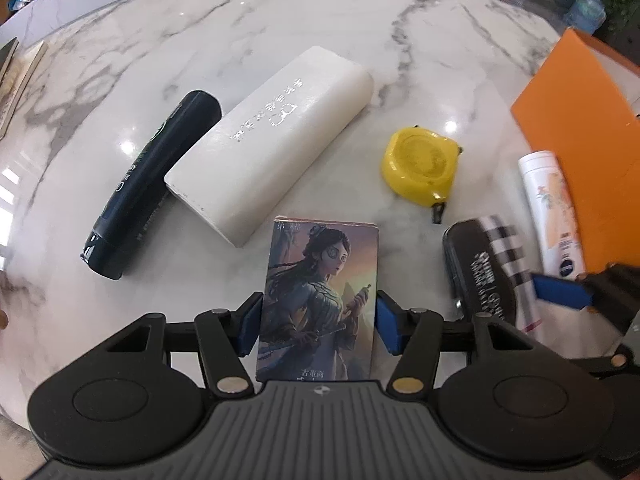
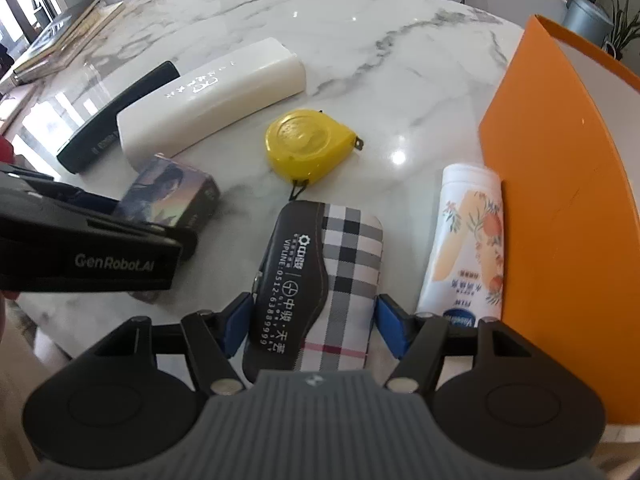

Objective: Organize rigid objects
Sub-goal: 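Grasp the plaid pencil case with the right gripper while the left holds the card box, then carry the card box and plaid case over the orange box with both grippers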

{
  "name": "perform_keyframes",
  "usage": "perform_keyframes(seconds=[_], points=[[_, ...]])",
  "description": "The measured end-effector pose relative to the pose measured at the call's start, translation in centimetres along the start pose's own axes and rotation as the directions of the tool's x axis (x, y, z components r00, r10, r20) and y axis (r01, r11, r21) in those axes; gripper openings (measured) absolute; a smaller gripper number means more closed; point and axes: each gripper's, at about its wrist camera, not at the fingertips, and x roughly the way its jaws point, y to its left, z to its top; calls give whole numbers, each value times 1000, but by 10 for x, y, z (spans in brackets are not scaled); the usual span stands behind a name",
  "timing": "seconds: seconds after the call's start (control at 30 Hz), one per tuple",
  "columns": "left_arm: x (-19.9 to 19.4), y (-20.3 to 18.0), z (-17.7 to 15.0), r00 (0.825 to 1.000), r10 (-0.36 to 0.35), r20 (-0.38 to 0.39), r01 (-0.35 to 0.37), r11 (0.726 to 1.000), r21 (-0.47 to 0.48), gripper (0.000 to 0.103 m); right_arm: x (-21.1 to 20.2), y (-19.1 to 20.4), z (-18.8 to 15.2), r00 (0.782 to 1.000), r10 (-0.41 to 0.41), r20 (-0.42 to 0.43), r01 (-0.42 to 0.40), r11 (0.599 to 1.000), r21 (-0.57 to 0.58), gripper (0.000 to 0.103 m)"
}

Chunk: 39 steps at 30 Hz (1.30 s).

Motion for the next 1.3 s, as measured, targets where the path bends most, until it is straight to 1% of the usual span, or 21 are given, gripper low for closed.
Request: perform_keyframes(seconds=[0.07,0.1,0.23,0.47,0.6,0.7,0.83,1.03,1.17,1.3], points=[[-4,0,-1,1000,-19,8,19,1000,-16,66,-3,-1,-2,1000,17,-1,-17,1000,12,66],[-6,1,-3,999,-40,9,40,999,-33,66,-4,-2,-3,1000,27,2,-27,999,19,66],[-14,2,-10,996,-91,18,92,992,-81,66,-16,-2,-7,998,50,24,-50,998,25,66],[-35,5,-14,991,-121,53,127,984,-127,66,-46,-2,-11,993,69,91,-70,998,7,66],[-55,0,-9,989,-111,99,122,985,-124,66,-64,-3,-11,988,73,135,-72,997,-9,66],[-70,-5,-4,983,-125,131,142,982,-123,66,-81,-6,-9,981,75,177,-72,997,-18,66],[-87,-18,2,976,-138,167,156,983,-98,66,-103,-13,-7,970,71,231,-65,997,-31,66],[-108,-53,16,964,-166,208,178,983,-41,66,-133,-36,-8,956,55,288,-50,998,-26,66],[-116,-82,27,956,-197,219,199,980,11,66,-149,-59,-9,949,27,314,-23,1000,-17,66],[-117,-115,40,946,-248,210,240,969,60,66,-160,-89,-10,947,-4,320,0,1000,10,66]])
